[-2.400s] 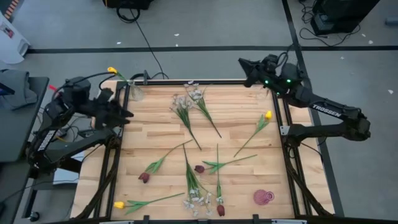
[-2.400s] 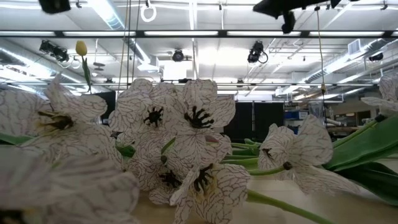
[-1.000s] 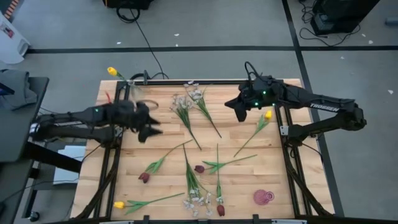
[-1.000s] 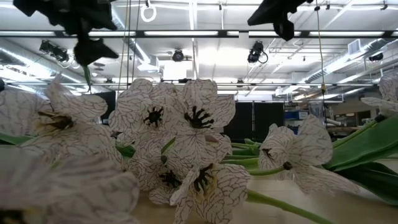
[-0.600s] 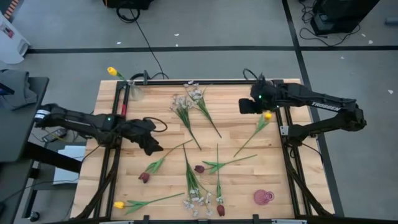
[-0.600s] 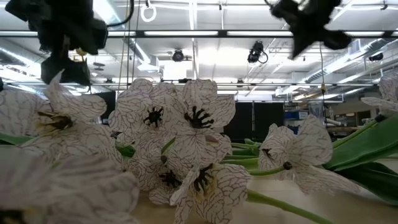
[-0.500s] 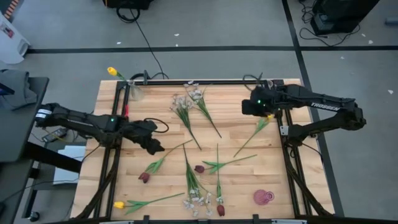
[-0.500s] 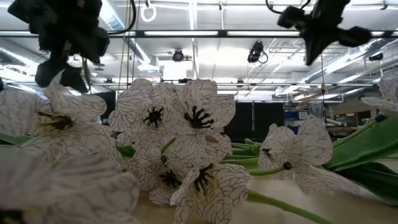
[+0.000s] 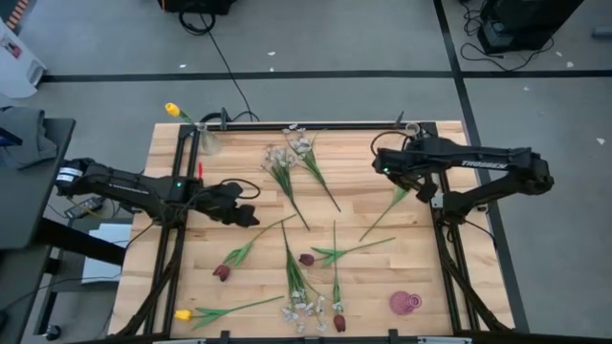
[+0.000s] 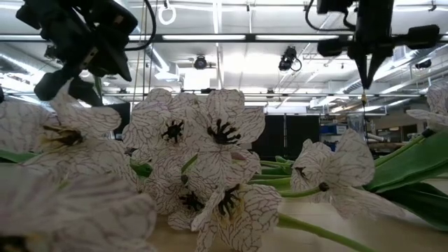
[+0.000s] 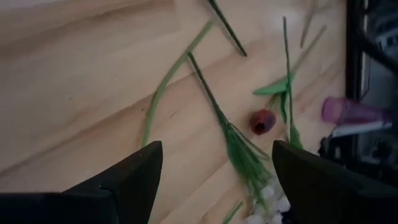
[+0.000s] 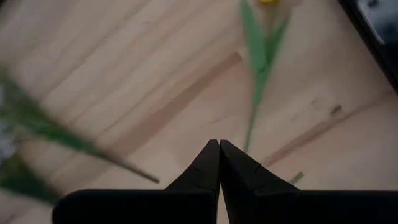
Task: Sort flowers into vase by color
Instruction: Put the bottom red flower into the right transparent vase
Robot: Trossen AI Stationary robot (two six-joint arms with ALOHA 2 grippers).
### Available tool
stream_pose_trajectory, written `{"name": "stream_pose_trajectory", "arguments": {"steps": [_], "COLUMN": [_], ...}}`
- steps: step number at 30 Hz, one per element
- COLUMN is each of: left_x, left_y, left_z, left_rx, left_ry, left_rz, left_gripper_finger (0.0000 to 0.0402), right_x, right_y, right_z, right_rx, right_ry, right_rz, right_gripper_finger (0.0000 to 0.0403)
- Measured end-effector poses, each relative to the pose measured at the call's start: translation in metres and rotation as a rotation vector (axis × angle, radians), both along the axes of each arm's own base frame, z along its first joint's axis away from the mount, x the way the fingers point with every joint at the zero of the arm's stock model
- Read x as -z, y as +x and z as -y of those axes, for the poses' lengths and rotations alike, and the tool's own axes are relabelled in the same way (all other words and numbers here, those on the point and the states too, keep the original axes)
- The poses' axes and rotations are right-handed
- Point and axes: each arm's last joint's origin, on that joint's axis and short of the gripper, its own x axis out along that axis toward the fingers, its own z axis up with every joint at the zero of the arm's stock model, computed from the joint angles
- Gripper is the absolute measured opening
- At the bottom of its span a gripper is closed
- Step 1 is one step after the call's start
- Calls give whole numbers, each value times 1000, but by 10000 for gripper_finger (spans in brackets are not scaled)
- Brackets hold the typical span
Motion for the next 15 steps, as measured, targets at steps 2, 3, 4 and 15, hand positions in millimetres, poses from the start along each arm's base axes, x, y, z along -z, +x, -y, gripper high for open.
{"name": "stream_pose_trajectory", "arguments": {"steps": [2,3,4,15], "left_x": [0,0,0,-4], "left_y": [0,0,1,4], "left_z": [-2,-3,-4,-11], "left_rx": [-52,-82,-107,66], "left_ry": [-58,-94,-117,-57], "left_rz": [-3,-8,-11,55], "left_gripper_finger": [308,308,308,308], "right_x": [11,17,22,32], "right_y": [3,4,5,36], "right_z": [-2,-4,-6,-37], "right_rx": [22,28,27,-231], "right_ry": [63,95,119,141], "right_rz": [-33,-53,-74,133], "right_gripper_finger": [21,20,20,20]}}
